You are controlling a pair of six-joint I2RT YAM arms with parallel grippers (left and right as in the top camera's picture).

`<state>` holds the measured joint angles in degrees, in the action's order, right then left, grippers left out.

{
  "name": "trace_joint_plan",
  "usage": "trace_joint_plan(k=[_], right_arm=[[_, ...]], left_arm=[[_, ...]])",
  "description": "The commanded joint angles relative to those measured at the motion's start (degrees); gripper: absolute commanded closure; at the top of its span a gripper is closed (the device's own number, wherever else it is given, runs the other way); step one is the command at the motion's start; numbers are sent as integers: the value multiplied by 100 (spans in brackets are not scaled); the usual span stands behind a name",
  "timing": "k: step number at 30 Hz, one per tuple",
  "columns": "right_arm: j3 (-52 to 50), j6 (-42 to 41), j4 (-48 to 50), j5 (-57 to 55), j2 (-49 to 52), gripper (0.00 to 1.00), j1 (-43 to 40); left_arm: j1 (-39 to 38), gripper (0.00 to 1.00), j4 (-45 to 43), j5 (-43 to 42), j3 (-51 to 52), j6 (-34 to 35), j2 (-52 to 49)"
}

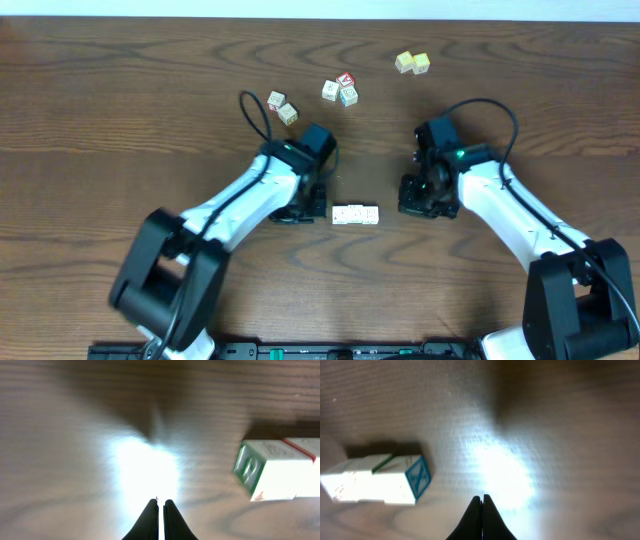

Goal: Lift 3 blocks

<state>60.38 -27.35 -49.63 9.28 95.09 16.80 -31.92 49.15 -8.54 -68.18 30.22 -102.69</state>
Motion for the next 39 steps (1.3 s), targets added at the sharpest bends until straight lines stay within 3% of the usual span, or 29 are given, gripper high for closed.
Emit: trace_joint_plan(k=[1, 3, 4, 5, 6, 7, 8, 9, 12, 19, 27, 33, 39], right_arm=[[496, 85, -662, -127, -472, 95, -57], [573, 90, -1097, -131, -789, 89, -11], [568, 131, -1335, -131, -1014, 84, 31], [557, 131, -1567, -133, -1215, 72, 81], [549, 131, -1792, -131, -1427, 57, 142], [546, 129, -2065, -122, -1665, 42, 229], [546, 127, -2293, -96, -1878, 16, 326], [546, 125, -2476, -76, -2063, 1, 422], [544, 83, -2994, 48, -2608, 1, 798], [544, -1132, -3390, 50, -3224, 1, 1432], [544, -1156, -3414, 42, -3250, 1, 1434], [540, -173, -2944, -608, -3248, 1, 1432], [-151, 2190, -315, 223, -3939, 1, 610]], left_arm=[[234, 93, 557, 627, -391, 31, 846], [339, 83, 835, 623, -402, 33, 1274], [387, 70, 986, 627, -402, 31, 1519], [422, 51, 1099, 627, -402, 31, 1720], [448, 33, 1204, 625, -402, 31, 1919], [463, 29, 1300, 625, -402, 33, 2107], [463, 26, 1362, 625, -400, 33, 2267], [463, 26, 1410, 625, -400, 33, 2430], [463, 26, 1427, 623, -400, 33, 2750], [463, 25, 1401, 623, -400, 35, 2905], [463, 25, 1401, 623, -400, 35, 2896], [463, 25, 1401, 623, -400, 35, 2896], [463, 25, 1401, 625, -400, 35, 2896]])
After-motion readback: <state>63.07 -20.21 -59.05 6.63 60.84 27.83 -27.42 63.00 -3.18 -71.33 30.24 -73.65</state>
